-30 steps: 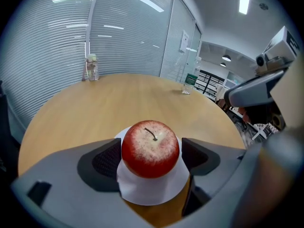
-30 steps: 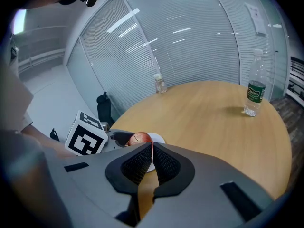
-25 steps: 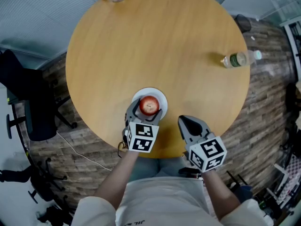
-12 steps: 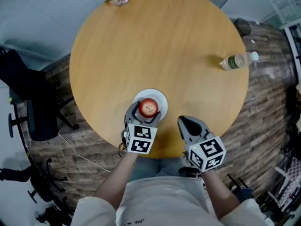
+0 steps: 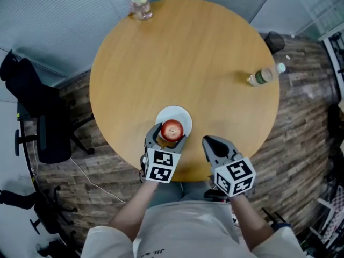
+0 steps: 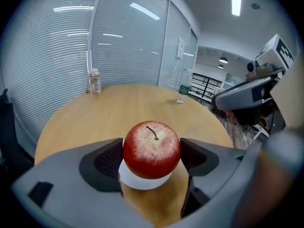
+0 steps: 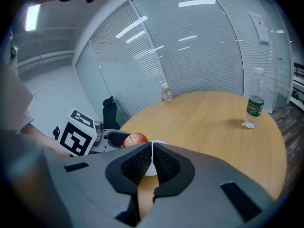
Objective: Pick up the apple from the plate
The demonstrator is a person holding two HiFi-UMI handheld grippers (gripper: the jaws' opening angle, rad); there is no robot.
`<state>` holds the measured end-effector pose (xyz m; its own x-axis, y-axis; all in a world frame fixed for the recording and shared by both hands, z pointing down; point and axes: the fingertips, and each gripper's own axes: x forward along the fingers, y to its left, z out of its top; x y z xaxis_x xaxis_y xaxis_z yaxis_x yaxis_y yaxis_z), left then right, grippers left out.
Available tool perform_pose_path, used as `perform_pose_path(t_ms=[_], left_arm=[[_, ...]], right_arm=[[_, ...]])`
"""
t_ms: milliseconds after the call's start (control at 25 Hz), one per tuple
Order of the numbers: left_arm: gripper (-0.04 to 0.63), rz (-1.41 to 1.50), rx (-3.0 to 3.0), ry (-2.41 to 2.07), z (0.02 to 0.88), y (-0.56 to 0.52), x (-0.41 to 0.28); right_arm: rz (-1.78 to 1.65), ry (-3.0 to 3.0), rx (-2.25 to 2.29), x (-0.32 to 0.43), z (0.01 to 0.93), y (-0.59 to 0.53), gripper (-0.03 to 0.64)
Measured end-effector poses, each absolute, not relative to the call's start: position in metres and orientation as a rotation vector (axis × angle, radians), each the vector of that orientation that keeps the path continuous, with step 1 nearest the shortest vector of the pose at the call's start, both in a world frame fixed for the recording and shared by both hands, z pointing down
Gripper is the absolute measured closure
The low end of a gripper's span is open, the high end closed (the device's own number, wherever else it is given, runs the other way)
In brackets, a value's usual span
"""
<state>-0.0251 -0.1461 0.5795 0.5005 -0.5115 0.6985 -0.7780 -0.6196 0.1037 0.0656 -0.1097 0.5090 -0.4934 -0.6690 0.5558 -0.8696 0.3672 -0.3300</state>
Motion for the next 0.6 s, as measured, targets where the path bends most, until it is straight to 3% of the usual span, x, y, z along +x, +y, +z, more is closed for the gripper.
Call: perform_pose_path(t_ms=[600], left_arm=[[0.216,0.802,2.406,-1.103,0.507,-0.11,-0.041]], right_arm=[[0.726,-2.368,1.41,0.072,0.457,-0.094,0.584]])
